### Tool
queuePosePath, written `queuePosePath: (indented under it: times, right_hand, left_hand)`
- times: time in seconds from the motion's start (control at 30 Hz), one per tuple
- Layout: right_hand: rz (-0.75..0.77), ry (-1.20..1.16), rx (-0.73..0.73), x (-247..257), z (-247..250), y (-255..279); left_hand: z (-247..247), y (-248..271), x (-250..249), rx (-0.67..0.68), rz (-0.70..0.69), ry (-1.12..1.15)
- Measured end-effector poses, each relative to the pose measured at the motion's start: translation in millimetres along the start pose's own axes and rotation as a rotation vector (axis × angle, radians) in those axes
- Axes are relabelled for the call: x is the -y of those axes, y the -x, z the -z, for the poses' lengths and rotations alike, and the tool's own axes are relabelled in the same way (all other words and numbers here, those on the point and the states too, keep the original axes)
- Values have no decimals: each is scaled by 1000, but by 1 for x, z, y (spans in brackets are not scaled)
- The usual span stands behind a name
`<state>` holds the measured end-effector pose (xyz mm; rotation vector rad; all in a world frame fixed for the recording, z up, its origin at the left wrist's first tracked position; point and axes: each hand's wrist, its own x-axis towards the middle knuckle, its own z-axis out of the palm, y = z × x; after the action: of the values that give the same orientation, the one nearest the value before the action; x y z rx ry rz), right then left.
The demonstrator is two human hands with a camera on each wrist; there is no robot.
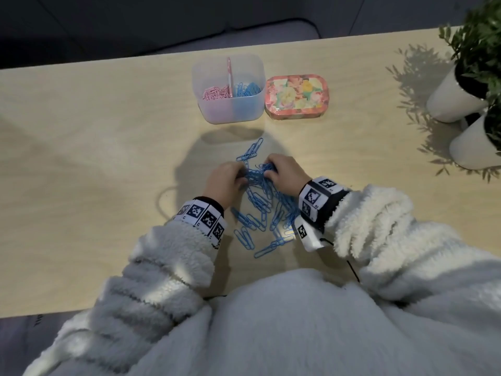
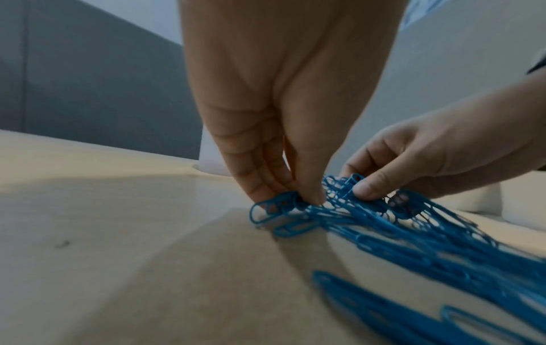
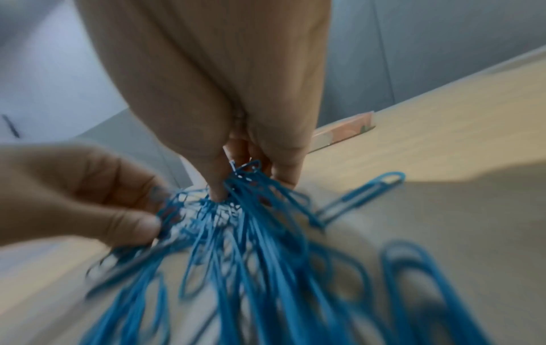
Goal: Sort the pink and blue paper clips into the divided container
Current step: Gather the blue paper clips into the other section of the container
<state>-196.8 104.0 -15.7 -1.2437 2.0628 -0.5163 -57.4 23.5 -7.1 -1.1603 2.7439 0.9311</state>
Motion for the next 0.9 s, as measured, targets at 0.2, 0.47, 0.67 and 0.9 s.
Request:
queuePosePath:
  times: [0.2,0.47,0.67,0.9]
  right_hand:
    - [-21,-161,2,21,61,-32]
    - [-167,-303,-193,68,113,-117]
    - [-217,-235,-210,83,111,-135]
    - [-143,-447,-278,61,114,-72]
  left_hand:
    - [15,1,14,-27,73,176]
    - [41,-13,8,-81,50,242]
    - [80,-59,-17,-284,1,248]
    - [101,-130,-34,-386,89,316]
